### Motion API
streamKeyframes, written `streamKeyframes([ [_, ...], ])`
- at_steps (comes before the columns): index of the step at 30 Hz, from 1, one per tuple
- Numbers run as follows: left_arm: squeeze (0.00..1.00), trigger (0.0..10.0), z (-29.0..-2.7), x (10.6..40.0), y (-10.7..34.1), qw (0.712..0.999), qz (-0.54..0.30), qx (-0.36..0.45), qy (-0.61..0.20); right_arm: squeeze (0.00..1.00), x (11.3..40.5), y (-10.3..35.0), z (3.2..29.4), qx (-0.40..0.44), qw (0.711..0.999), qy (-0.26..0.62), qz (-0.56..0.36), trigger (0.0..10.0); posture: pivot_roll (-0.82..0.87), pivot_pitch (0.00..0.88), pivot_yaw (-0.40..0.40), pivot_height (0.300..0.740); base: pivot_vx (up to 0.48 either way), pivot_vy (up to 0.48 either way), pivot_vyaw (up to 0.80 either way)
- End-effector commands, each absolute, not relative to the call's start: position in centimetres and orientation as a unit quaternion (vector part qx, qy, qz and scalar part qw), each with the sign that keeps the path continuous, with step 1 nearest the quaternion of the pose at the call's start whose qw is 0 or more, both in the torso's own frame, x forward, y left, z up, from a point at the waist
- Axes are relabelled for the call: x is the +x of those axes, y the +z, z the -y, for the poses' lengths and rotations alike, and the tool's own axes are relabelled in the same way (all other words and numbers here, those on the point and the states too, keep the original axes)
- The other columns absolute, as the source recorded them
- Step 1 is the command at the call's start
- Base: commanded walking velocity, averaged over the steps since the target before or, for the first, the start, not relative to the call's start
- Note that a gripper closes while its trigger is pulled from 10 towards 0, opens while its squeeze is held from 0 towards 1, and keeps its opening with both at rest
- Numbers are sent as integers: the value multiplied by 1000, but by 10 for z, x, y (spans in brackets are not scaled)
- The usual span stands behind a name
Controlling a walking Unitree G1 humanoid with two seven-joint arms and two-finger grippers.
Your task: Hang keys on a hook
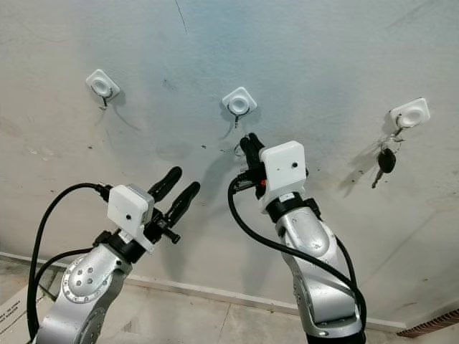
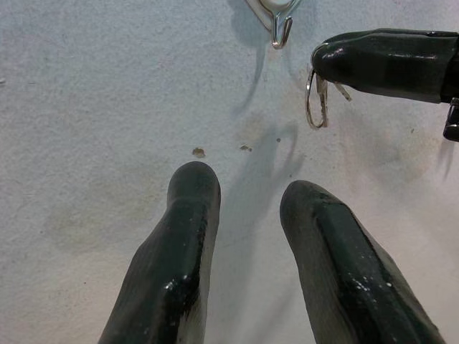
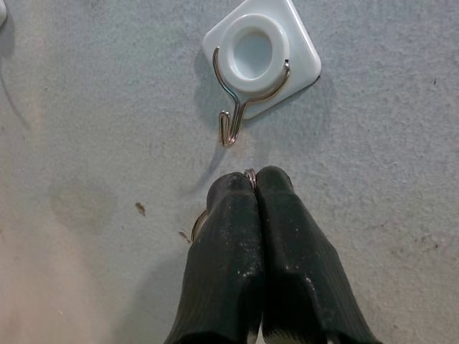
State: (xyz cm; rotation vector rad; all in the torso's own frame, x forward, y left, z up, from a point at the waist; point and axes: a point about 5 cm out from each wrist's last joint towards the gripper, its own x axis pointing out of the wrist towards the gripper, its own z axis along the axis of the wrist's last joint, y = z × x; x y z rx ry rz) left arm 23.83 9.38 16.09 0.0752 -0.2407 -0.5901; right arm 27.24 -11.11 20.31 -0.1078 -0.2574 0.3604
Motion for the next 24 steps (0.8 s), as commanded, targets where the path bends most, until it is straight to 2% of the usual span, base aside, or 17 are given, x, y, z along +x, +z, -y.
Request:
streamKeyframes([
  [1, 0, 10000, -95, 239, 159, 950, 114, 44, -287, 0, 271, 202, 110, -52, 974, 180, 126, 10000, -54, 75, 13, 740, 0, 0, 0],
  [6, 0, 10000, -95, 239, 159, 950, 114, 45, -287, 0, 273, 210, 109, -48, 973, 181, 138, 10000, -51, 75, 14, 740, 0, 0, 0],
  [14, 0, 10000, -94, 239, 159, 949, 115, 44, -289, 0, 281, 250, 106, -37, 965, 163, 200, 10000, -57, 75, 14, 740, 0, 0, 0],
  [24, 0, 10000, -93, 239, 159, 950, 116, 42, -288, 0, 281, 254, 98, -29, 962, 180, 203, 10000, -53, 74, 8, 740, 0, 0, 0],
])
